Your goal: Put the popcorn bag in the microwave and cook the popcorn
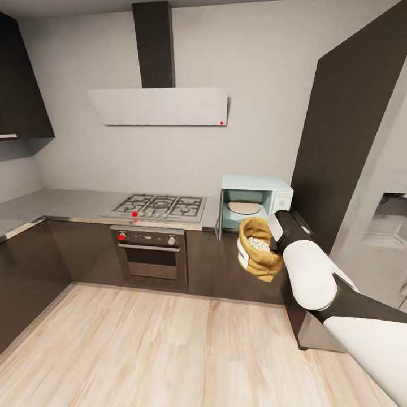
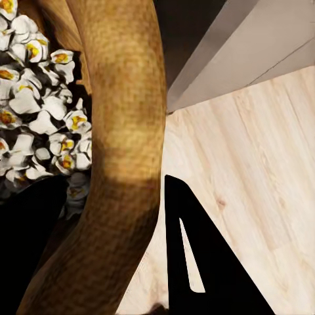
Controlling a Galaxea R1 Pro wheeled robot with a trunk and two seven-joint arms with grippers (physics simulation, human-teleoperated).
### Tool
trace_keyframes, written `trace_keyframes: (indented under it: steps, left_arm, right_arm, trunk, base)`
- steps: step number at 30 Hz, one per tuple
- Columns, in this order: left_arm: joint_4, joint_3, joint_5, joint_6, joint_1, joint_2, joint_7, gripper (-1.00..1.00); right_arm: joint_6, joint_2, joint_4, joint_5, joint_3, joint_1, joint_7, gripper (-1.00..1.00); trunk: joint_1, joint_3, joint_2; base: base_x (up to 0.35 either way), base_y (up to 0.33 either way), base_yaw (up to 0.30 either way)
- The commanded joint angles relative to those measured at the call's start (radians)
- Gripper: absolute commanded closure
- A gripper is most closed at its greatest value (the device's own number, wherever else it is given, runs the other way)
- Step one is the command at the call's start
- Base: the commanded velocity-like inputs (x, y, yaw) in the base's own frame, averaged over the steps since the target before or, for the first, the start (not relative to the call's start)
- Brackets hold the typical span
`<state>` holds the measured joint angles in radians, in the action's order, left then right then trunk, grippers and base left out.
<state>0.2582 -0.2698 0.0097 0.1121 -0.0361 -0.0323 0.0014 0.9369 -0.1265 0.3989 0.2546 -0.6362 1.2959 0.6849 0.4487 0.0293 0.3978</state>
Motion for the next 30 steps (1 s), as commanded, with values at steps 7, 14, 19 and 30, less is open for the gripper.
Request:
trace_keyframes:
  steps: [7, 14, 19, 30]
  left_arm:
    - [-0.001, -0.002, 0.001, 0.003, -0.002, -0.001, 0.000, -1.00]
    - [-0.001, -0.002, 0.001, -0.001, -0.002, -0.008, 0.000, -1.00]
    - [-0.001, -0.002, 0.001, -0.002, -0.002, -0.008, 0.000, -1.00]
    - [0.000, 0.000, -0.003, 0.000, 0.000, -0.010, 0.000, -1.00]
  right_arm:
    - [0.005, 0.004, 0.000, 0.009, -0.008, 0.001, -0.002, 1.00]
    - [0.005, 0.006, 0.000, 0.009, -0.007, 0.000, -0.002, 1.00]
    - [0.005, 0.006, 0.000, 0.009, 0.004, -0.001, -0.002, 1.00]
    - [0.012, 0.008, 0.001, 0.009, 0.030, -0.004, 0.001, 1.00]
  trunk:
    - [0.001, 0.002, 0.002]
    - [0.001, 0.002, 0.002]
    - [0.001, 0.002, 0.002]
    - [0.001, 0.002, 0.002]
  base:
    - [0.348, 0.044, 0.000]
    - [0.348, 0.000, 0.000]
    - [0.348, -0.061, 0.000]
    - [0.312, -0.066, 0.000]
